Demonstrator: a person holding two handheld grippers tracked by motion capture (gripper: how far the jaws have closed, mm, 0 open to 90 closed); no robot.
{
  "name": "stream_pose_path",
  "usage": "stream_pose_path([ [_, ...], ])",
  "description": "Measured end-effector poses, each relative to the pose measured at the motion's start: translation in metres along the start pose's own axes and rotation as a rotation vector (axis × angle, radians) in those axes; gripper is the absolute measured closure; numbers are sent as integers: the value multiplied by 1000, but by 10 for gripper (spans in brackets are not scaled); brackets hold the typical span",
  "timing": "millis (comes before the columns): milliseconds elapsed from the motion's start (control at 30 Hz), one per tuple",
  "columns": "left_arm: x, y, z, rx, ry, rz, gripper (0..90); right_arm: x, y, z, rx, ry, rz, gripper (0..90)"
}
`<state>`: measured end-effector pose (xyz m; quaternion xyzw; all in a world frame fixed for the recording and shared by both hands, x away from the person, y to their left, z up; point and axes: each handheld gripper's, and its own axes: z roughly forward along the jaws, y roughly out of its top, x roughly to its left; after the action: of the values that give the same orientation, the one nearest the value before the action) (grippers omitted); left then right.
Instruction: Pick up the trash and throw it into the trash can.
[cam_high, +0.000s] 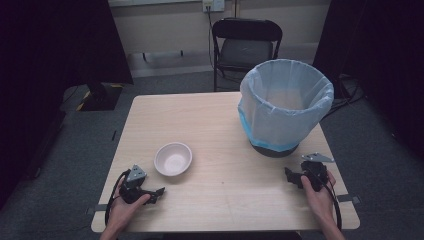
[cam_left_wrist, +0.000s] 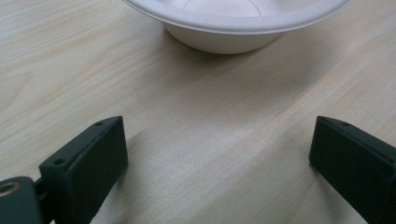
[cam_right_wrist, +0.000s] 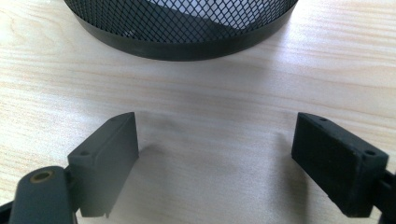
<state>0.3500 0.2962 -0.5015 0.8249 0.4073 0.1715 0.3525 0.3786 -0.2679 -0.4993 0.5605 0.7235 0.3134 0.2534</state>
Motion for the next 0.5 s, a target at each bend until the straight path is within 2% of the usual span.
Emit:
stream_pose_path([
  [167,0,0,-1,1,4,2,51,0,0,0,0,0,0,140],
  [300,2,-2,-3,-15,14,-16,129,0,-1,-1,-1,5,-2,141],
  [333,4,-2,-5,-25,13,-42,156,1,-2,-3,0,15,-13,141],
  [500,9,3,-7,-2,-12,-80,162,1,-5,-6,1,32,-28,141],
])
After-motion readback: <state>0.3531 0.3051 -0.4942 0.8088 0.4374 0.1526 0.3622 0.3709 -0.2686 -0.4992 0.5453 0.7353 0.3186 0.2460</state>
